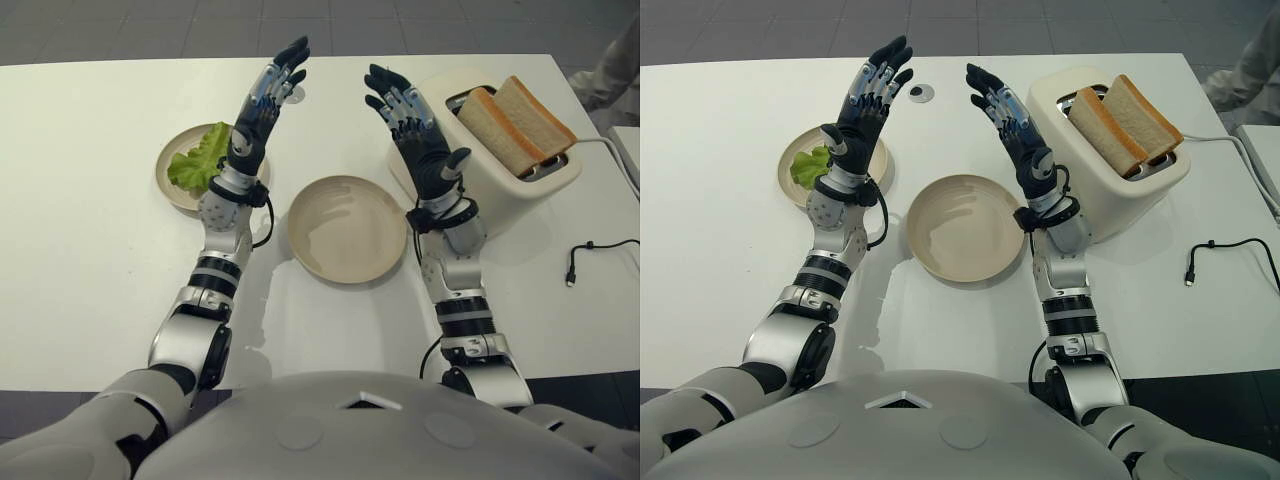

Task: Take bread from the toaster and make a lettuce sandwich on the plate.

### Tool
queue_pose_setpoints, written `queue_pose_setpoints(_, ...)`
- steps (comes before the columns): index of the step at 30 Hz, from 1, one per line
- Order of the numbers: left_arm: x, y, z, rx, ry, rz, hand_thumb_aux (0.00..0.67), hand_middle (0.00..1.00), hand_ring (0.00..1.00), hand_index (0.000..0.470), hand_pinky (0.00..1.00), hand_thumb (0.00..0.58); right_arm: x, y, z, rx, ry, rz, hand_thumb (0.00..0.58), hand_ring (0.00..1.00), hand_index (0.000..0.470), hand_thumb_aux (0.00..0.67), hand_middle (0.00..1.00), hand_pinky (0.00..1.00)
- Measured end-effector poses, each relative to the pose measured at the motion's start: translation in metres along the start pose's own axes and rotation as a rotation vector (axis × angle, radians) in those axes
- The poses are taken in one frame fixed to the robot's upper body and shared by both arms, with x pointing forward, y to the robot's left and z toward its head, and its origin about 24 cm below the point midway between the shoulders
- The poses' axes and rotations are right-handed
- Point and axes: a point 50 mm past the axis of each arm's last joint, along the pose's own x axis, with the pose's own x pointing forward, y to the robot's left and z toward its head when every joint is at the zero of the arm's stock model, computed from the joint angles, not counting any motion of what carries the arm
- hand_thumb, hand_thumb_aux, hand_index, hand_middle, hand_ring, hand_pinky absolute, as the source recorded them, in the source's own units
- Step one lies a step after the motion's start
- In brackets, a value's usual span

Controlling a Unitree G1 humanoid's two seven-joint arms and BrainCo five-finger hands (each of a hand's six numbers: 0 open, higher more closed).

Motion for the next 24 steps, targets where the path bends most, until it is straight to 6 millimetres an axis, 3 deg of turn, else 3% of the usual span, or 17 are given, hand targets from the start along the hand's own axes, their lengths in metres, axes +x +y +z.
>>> queue_pose_setpoints(7,-0.002,0.000,0.005,-0.021,-0.033,-0.002,0.000,0.00,0.00,0.000,0.00,0.000,0.007,-0.002,0.015,-0.050,-0.063,0.015,0.000,0.00,0.000,0.000,0.00,0.00)
queue_pose_setpoints(10,-0.002,0.002,0.007,-0.024,-0.046,-0.002,0.000,0.00,0.00,0.000,0.00,0.000,0.007,-0.010,0.039,-0.141,-0.123,0.031,0.000,0.00,0.000,0.000,0.00,0.00)
queue_pose_setpoints(13,-0.002,0.002,0.008,-0.023,-0.051,-0.008,0.000,0.00,0.00,0.000,0.00,0.000,0.000,-0.037,0.070,-0.374,-0.141,0.036,0.000,0.00,0.000,0.000,0.00,0.00)
queue_pose_setpoints(17,-0.001,-0.001,0.008,-0.031,-0.057,-0.016,0.000,0.00,0.00,0.000,0.00,0.000,-0.016,-0.078,0.090,-0.650,-0.031,-0.027,0.000,0.00,0.000,0.000,0.00,0.00)
queue_pose_setpoints(21,-0.002,-0.004,0.008,-0.039,-0.058,-0.029,0.000,0.00,0.00,0.000,0.00,0.000,-0.038,-0.132,0.097,-0.887,0.202,-0.152,0.000,0.00,0.000,0.000,0.00,0.00)
queue_pose_setpoints(24,-0.002,-0.004,0.008,-0.039,-0.058,-0.035,0.000,0.00,0.00,0.000,0.00,0.000,-0.053,-0.155,0.090,-1.001,0.369,-0.193,0.000,0.00,0.000,0.000,0.00,0.00)
